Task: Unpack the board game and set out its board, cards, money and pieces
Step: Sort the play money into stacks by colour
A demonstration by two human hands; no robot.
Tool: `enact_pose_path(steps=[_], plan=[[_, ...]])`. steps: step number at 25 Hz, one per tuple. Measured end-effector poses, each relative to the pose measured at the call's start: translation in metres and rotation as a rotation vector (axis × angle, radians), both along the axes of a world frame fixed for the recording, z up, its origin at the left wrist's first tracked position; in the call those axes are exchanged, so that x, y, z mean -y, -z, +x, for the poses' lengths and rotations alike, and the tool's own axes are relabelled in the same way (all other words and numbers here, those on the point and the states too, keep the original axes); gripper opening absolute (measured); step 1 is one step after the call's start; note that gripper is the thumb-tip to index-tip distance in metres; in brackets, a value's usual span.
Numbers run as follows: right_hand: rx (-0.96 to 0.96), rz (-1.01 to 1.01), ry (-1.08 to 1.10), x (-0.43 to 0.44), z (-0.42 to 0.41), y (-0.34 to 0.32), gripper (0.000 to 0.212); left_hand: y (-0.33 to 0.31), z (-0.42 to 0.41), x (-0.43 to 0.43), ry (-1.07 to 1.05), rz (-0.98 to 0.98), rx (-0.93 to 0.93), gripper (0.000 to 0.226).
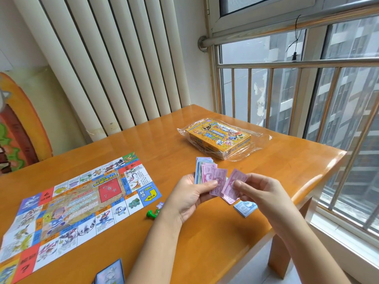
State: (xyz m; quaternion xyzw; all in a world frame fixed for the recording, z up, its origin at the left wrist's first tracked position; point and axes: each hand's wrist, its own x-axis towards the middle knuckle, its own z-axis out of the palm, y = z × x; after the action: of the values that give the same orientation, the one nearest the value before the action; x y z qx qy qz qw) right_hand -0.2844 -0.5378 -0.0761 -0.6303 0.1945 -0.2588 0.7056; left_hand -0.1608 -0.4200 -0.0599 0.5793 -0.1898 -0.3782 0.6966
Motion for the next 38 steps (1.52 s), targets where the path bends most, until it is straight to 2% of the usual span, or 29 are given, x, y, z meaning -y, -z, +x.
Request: enact_pose_path(steps=[6,8,11,14,19,24,29,38], plan=[[-0.125,-0.173,0.172,0.000,0.005,0.007,0.015,0.009,-0.012,0.011,0.015,-0.009,0.058,0.018],[-0.150,-0.177,0.200,0.002,0.005,0.007,0.016,0.007,-0.012,0.012,0.016,-0.023,-0.020,0.015],[-0.172,-0.169,0.220,0.003,0.004,0.005,0.016,0.002,-0.010,0.012,0.024,-0.071,-0.230,0.024],[-0.159,-0.094,0.190,0.004,0.002,0.005,0.018,-0.002,-0.007,0.009,0.051,-0.117,-0.381,0.029],[-0.078,0.112,0.087,0.003,-0.001,0.000,0.011,-0.006,-0.005,0.008,0.042,-0.150,-0.427,0.032],[-0.047,0.180,0.017,0.003,-0.004,-0.003,0.012,-0.001,-0.002,0.007,0.032,-0.122,-0.345,0.027],[-0.030,0.126,0.005,0.004,-0.006,-0.001,0.020,0.002,0.000,0.006,0.035,-0.109,-0.219,0.025],[0.001,0.061,0.024,-0.002,0.001,0.005,0.012,0.008,-0.009,0.009,-0.102,0.034,0.111,0.016]])
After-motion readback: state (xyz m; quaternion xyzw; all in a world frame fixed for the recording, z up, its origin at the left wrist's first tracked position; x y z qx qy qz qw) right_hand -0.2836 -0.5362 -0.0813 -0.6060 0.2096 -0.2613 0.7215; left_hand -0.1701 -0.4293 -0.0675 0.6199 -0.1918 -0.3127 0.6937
